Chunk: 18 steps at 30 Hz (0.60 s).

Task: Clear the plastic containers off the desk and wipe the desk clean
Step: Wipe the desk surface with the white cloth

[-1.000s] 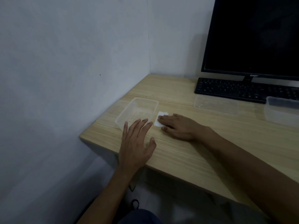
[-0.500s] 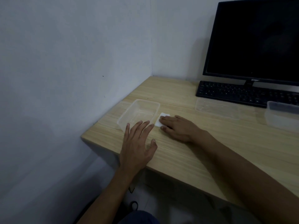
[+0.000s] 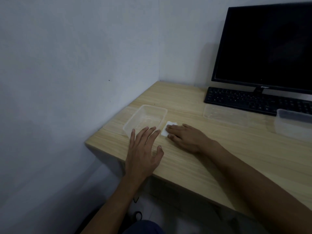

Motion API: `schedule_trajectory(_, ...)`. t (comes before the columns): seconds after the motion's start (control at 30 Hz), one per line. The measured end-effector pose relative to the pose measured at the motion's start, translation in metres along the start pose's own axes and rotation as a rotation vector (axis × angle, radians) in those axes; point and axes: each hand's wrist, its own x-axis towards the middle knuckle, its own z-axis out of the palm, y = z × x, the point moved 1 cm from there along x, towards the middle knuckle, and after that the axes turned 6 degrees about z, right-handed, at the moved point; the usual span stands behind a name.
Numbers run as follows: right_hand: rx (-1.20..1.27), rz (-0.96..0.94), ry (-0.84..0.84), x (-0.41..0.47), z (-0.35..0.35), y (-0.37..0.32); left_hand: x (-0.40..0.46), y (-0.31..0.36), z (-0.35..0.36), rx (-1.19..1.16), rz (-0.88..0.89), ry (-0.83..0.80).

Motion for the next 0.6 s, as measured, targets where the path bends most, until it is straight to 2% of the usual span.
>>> schedule_trajectory(0.1, 0.006, 0.024, 0.012, 0.003, 0.0, -0.005, 0.0, -0.001, 0.001, 0.002, -0.007, -0.005)
schedule_trajectory(0.4, -0.04, -0.143, -0.015, -0.036, 0.01, -0.022, -0.001, -0.002, 0.002, 0.003, -0.01, -0.016)
schedule_trajectory(0.6, -0.009, -0.02, -0.002, -0.02, 0.001, -0.014, 0.0, -0.002, 0.002, -0.015, -0.008, -0.003)
